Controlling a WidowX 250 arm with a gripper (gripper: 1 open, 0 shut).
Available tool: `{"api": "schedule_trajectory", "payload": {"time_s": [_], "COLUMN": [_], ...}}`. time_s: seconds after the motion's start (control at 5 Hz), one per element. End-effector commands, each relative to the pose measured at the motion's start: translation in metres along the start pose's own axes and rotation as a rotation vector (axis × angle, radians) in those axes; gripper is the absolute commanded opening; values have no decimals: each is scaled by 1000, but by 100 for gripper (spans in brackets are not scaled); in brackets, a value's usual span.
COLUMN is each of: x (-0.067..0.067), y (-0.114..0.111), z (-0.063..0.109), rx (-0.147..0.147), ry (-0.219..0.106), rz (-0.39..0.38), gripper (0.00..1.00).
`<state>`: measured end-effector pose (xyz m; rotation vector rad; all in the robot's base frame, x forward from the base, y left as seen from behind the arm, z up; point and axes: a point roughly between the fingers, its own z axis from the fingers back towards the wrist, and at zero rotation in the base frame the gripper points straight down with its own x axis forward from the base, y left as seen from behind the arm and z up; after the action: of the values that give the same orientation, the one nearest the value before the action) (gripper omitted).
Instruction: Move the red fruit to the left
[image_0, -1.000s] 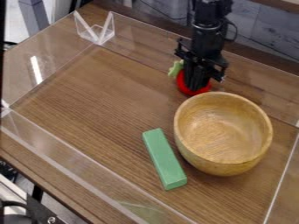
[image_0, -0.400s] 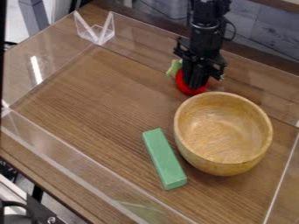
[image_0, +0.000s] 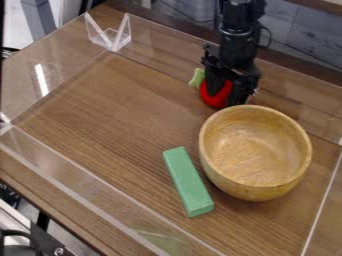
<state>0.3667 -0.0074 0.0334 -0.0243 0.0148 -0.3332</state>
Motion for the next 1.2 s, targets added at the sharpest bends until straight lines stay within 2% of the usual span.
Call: {"api": "schedule_trajectory", "payload": {"time_s": [0.0,0.4,0.6,0.8,1.0], "x": [7,-1,-11,-23,-34], "y": [6,13,30,53,80], "z": [14,60,84,91,84], "rx": [29,51,72,82,84], "ry": [-64,-150,-196,-207,-199], "rz": [-19,59,147,243,325], "gripper": [0,0,0,0,0]}}
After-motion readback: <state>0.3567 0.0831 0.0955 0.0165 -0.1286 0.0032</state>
